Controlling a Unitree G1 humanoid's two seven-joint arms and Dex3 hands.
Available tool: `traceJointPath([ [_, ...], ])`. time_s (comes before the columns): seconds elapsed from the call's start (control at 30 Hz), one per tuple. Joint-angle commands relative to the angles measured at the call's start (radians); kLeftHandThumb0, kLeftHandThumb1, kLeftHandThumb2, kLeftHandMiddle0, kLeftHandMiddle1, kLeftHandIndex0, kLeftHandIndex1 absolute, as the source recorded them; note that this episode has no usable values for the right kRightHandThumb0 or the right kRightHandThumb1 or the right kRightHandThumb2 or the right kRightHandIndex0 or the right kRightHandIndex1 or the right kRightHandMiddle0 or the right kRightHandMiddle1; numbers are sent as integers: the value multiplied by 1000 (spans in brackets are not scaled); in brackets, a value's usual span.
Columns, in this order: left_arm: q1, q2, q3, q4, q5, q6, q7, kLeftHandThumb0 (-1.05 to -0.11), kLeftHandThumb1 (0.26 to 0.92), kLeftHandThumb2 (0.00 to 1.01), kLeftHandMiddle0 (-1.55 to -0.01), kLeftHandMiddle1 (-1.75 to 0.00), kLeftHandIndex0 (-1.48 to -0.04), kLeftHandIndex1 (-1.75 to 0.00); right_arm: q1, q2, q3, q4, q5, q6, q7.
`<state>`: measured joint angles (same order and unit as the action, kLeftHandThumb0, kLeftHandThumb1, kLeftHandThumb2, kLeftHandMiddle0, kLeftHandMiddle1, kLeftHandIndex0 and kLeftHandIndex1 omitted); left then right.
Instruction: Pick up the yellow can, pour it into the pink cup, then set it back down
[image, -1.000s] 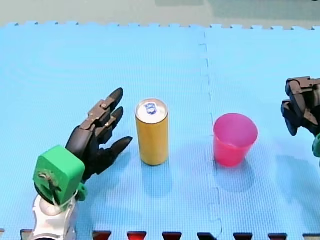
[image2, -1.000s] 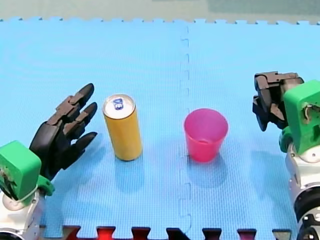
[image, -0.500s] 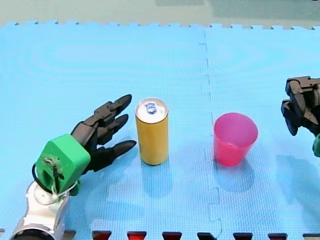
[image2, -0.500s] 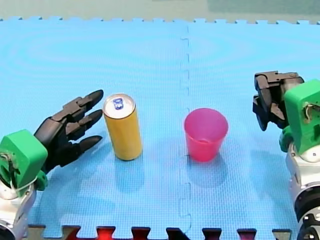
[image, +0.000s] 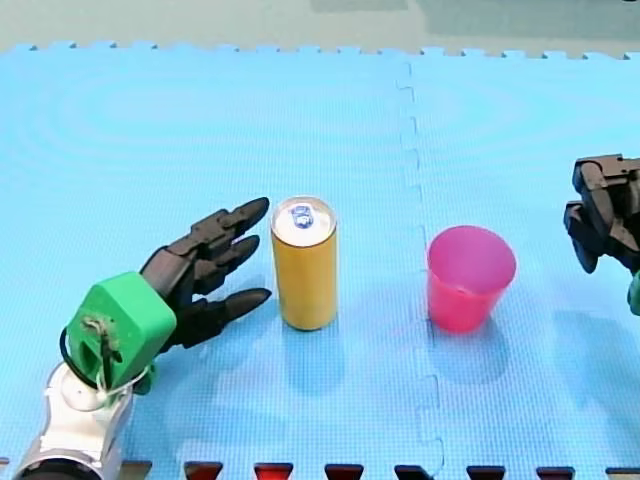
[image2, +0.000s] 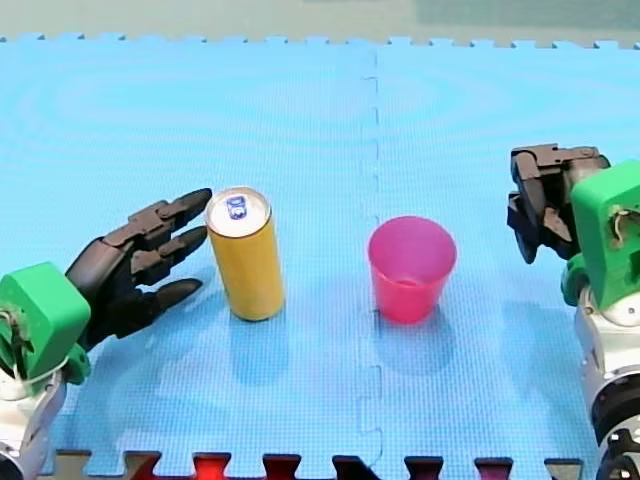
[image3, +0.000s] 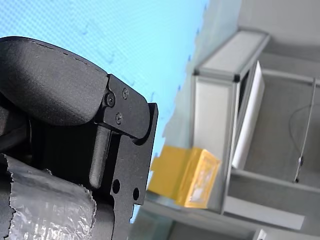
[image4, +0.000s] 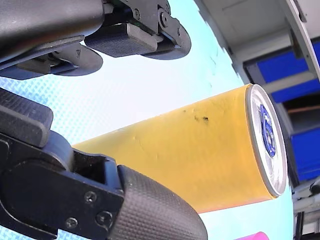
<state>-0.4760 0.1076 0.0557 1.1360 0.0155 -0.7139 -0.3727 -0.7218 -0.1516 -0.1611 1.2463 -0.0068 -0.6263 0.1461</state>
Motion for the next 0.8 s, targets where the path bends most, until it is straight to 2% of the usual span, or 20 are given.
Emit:
traceJointPath([
  [0.0, -5, -1, 4, 11, -10, -9, -10, -1048, 895, 11, -411, -22, -407, -23, 0, -6, -2, 1, 5, 5, 1],
  [0.13, -7, -9, -2, 18, -8, -11, -19, -1048, 894, 9, -413, -20, -412, -21, 0, -5, -2, 2, 2, 6, -2],
  [0.33, -18, -44, -21, -11, -2, 59, -5, -1048, 855, 0, -411, -15, -380, -6, 1, -4, -2, 3, 2, 6, -4],
  [0.77, -25, -86, -29, -18, -1, 84, 29, -1048, 870, 6, -445, -22, -416, -14, 4, -1, -1, 0, 0, 2, -10],
])
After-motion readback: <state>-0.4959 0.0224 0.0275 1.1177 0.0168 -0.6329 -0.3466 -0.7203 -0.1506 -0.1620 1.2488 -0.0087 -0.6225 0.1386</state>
